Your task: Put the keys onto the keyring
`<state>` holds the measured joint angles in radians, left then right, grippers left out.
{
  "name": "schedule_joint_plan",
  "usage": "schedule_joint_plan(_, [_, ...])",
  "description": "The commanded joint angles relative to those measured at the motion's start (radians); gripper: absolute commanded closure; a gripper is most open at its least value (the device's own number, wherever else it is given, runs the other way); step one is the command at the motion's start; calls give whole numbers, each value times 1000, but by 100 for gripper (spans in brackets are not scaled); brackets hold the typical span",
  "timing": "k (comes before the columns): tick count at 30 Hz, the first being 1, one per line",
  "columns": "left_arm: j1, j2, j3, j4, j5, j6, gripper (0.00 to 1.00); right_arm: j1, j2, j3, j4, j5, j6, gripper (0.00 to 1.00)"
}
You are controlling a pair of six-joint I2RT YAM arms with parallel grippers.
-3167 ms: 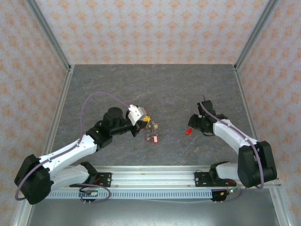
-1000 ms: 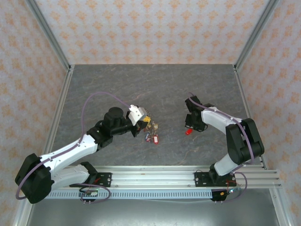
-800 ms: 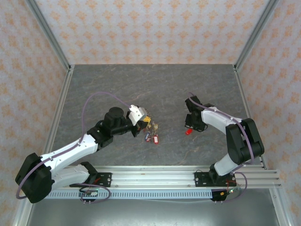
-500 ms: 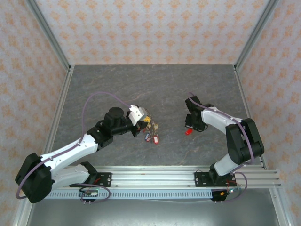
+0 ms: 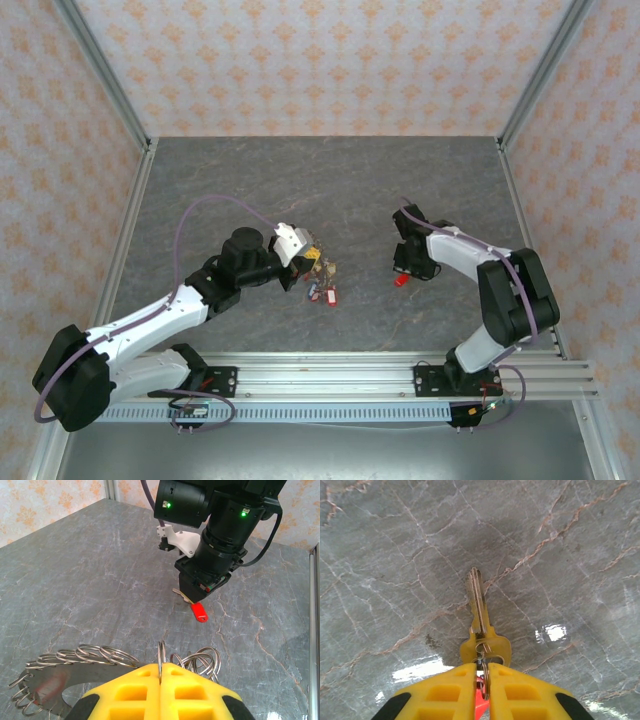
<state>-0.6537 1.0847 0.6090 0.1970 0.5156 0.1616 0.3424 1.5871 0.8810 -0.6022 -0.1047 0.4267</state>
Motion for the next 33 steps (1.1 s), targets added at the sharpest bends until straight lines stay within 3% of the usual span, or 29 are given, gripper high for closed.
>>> schedule_joint_plan(1, [6,-19,38,39,12,3,100,6,7,3,-24,7,10,88])
schedule_joint_plan(33, [6,-23,46,23,14,8,100,5,-15,0,-9,-4,21,88])
